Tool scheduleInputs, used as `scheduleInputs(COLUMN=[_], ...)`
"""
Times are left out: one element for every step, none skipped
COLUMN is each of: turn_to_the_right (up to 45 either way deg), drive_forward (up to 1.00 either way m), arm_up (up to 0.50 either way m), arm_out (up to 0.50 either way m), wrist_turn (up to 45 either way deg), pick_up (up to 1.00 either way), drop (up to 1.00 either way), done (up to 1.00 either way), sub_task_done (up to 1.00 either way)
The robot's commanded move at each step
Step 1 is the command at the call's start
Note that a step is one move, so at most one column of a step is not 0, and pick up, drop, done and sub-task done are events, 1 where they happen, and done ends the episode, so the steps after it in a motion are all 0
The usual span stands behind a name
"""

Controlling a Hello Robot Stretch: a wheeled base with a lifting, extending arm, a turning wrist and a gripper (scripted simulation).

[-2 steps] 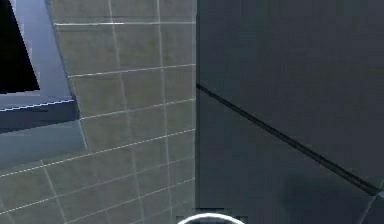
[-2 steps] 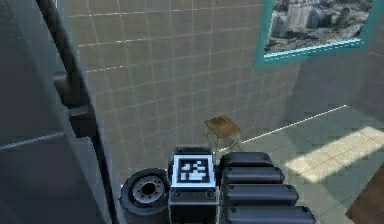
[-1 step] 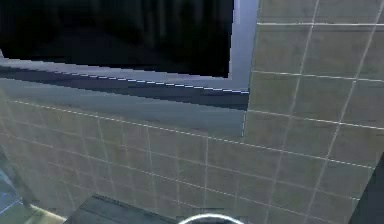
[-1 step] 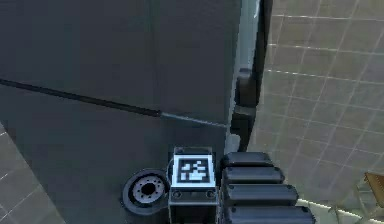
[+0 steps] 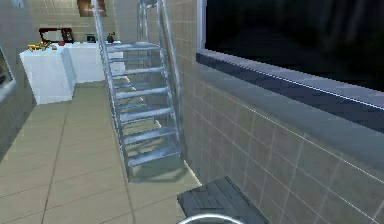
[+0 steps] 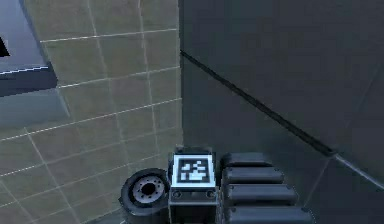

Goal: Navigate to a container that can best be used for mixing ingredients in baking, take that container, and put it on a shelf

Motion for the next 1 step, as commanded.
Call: scheduleInputs(turn_to_the_right=[-21.0], drive_forward=[0.00], arm_up=[0.00], arm_out=[0.00], wrist_turn=[0.0], pick_up=[0.00], drop=[0.00], done=[0.00], sub_task_done=[0.00])
